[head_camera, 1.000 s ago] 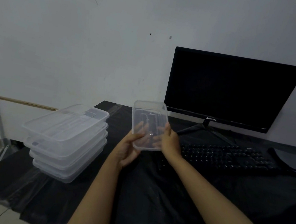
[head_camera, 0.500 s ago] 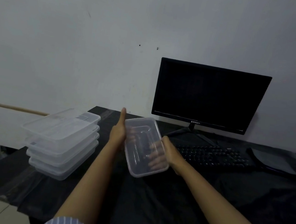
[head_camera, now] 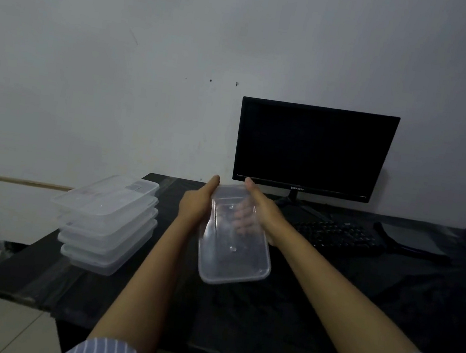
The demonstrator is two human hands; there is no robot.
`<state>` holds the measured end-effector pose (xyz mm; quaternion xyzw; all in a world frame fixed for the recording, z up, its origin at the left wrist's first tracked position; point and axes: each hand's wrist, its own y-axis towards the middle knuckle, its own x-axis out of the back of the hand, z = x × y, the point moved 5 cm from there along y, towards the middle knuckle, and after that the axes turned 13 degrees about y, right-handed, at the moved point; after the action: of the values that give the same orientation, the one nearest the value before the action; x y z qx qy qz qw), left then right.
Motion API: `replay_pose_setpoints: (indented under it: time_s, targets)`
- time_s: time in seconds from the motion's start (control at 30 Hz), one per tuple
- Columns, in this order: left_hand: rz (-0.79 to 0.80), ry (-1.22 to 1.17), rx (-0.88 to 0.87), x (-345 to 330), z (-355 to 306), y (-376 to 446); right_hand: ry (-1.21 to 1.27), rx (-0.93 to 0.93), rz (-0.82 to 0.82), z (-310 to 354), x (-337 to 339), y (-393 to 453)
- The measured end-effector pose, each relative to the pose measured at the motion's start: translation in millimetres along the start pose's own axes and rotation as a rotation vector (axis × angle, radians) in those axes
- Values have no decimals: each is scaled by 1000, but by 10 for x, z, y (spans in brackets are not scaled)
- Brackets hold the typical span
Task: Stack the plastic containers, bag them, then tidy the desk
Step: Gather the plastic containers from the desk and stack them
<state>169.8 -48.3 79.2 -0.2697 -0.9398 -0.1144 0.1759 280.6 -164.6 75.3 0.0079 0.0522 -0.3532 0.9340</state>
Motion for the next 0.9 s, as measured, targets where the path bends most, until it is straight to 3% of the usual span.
replay_pose_setpoints:
  time_s: [0.1, 0.2, 0.43, 0.63, 0.8, 0.9]
  targets:
    - [40, -80, 43, 13, -17, -67, -42, 18, -43, 55, 14, -28]
    - [229, -259, 86, -22, -67, -150, 3, 33, -92, 115, -3, -83]
    - [378, -131, 32, -159, -14, -424, 177, -19, -208, 252, 119, -190]
    - [230, 10, 3, -142, -48, -551, 131, -44, -313, 243, 138, -290]
    - [103, 158, -25, 46, -132, -459, 186, -80, -200, 313, 28, -332]
    - [-5, 148, -6, 242, -163, -355, 29, -51, -135, 372, -135, -380]
